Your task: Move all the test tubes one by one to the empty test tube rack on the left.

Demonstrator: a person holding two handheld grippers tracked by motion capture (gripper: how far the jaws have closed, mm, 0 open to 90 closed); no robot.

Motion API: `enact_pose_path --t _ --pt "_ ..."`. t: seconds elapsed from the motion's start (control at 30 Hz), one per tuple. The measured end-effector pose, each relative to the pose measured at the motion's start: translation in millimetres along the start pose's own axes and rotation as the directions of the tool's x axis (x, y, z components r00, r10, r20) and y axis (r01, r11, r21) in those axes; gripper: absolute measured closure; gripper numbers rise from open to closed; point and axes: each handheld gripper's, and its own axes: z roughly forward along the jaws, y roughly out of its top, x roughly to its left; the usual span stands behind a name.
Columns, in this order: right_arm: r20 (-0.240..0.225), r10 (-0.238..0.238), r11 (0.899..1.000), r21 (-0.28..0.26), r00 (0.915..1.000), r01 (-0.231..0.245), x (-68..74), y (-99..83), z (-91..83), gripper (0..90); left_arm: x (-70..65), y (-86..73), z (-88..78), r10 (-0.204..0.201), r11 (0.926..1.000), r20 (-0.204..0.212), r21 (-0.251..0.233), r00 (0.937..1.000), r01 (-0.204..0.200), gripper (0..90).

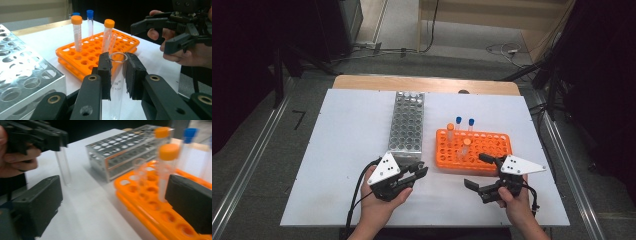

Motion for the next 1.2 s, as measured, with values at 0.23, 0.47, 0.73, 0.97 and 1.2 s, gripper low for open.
enact_pose_path --t 0.23,0.47,0.73,0.97,1.2 --pt "0.059 0.056 0.998 0.005 0.9967 -0.056 -22.2 -11.1 -12.0 0.0 14.9 14.4 -1.2 -0.01 0.9999 -0.076 -0.011 0.997 0.009 76.1" --pt "0.116 0.096 0.995 -0.011 0.9886 -0.096 -38.9 -23.5 -33.2 0.0 30.1 32.5 4.5 -0.012 0.9995 -0.1 -0.031 0.9949 0.009 76.1" --pt "0.146 0.093 0.996 -0.023 0.985 -0.09 -42.7 -27.2 -43.5 0.0 64.3 54.8 21.6 -0.02 0.9984 -0.118 -0.056 0.9928 0.014 76.2" --pt "0.154 0.092 0.996 -0.015 0.9838 -0.09 -44.3 -30.6 -45.7 0.0 105.3 67.4 38.7 -0.06 0.9961 -0.159 -0.073 0.9854 0.049 76.2" --pt "0.16 0.099 0.995 -0.013 0.9821 -0.098 -46.5 -32.3 -45.6 0.0 128.6 75.3 53.8 -0.085 0.9948 -0.179 -0.071 0.9801 0.073 76.1"
